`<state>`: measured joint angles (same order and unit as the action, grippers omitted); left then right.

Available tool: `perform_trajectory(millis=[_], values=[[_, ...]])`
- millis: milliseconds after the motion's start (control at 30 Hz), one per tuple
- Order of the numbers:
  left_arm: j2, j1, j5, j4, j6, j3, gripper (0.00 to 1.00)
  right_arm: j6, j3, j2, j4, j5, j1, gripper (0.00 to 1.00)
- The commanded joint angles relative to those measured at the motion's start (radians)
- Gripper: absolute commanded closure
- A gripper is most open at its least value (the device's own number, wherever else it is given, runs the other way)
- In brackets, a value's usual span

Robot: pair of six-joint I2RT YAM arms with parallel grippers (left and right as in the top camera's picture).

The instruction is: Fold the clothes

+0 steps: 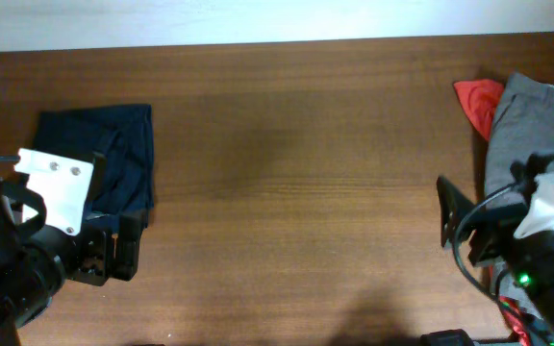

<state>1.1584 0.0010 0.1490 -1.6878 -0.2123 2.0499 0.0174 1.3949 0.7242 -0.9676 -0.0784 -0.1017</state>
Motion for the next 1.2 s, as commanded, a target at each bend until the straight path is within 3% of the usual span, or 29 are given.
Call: perform_trajectory(millis=[0, 167, 500, 767, 1167], values=[[-0.003, -0.005, -0.005, 0.0, 0.013, -0.002, 0.01, -0.014, -0.305, -0.182, 0.133, 0.073, -0.002, 0.01], [-0.003, -0.005, -0.005, 0.0, 0.013, -0.002, 0.01, -0.014, -0.618, -0.374, 0.223, 0.076, -0.002, 0.01], [-0.003, -0.005, -0.005, 0.0, 0.013, -0.002, 0.01, 0.007, -1.048, -0.628, 0.312, 0.068, -0.002, 0.01], [-0.003, -0.005, -0.005, 0.0, 0.013, -0.002, 0.01, 0.028, -1.203, -0.721, 0.414, 0.064, -0.002, 0.01], [-0.003, -0.005, -0.005, 0.0, 0.013, -0.002, 0.01, 0.027, -1.249, -0.721, 0.426, 0.064, -0.002, 0.01]])
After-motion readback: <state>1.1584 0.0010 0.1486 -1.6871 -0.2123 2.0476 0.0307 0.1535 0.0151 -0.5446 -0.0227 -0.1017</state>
